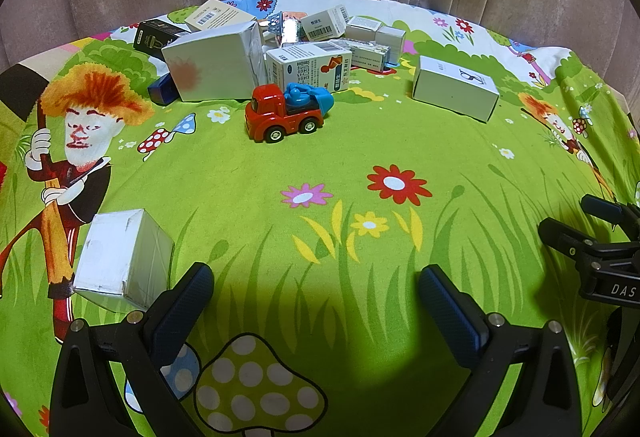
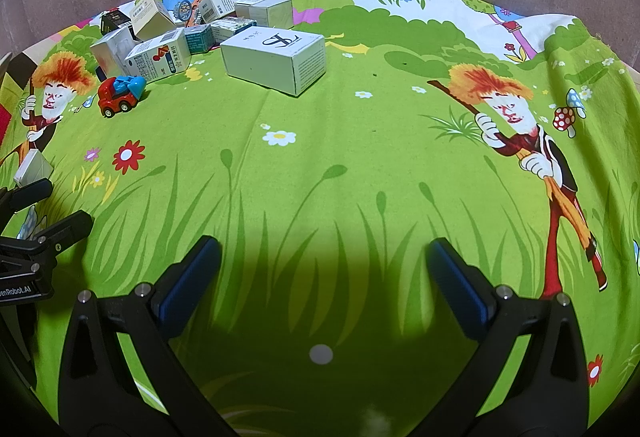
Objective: Organize rigid objects
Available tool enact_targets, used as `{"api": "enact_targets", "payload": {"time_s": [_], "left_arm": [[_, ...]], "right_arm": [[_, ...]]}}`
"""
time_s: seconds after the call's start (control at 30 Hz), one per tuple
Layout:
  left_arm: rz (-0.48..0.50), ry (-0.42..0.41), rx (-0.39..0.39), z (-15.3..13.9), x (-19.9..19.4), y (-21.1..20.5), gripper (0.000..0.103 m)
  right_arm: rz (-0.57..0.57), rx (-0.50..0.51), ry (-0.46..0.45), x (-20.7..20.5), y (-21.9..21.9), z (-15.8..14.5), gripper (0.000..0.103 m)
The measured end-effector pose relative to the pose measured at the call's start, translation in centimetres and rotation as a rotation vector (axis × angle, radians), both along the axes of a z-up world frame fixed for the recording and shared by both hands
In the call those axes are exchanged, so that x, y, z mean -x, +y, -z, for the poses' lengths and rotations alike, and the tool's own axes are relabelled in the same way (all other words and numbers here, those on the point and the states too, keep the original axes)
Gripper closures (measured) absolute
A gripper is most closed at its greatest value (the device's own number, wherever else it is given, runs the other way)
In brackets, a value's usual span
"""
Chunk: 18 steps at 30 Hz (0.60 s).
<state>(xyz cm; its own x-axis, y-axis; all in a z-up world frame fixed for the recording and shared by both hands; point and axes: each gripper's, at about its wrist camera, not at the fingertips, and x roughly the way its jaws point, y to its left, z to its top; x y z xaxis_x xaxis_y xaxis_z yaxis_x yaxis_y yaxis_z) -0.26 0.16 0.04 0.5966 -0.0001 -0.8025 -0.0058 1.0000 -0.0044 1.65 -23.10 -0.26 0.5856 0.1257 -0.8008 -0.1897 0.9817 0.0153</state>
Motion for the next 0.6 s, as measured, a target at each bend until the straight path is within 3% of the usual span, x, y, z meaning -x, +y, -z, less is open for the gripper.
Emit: {"api": "enact_targets", "payload": {"time_s": [0.43, 0.6], "left_arm": [[-0.010, 0.003, 0.000, 0.06, -0.05, -0.10, 0.000], [0.010, 0.079, 0.004, -0.19, -0.48, 0.01, 0.000]], "right_arm": [[0.000, -0.002, -0.002, 0.00, 0.01, 0.01, 0.000], [0.001, 0.001, -0.001, 0.02, 0.01, 0.00, 0.000]]}}
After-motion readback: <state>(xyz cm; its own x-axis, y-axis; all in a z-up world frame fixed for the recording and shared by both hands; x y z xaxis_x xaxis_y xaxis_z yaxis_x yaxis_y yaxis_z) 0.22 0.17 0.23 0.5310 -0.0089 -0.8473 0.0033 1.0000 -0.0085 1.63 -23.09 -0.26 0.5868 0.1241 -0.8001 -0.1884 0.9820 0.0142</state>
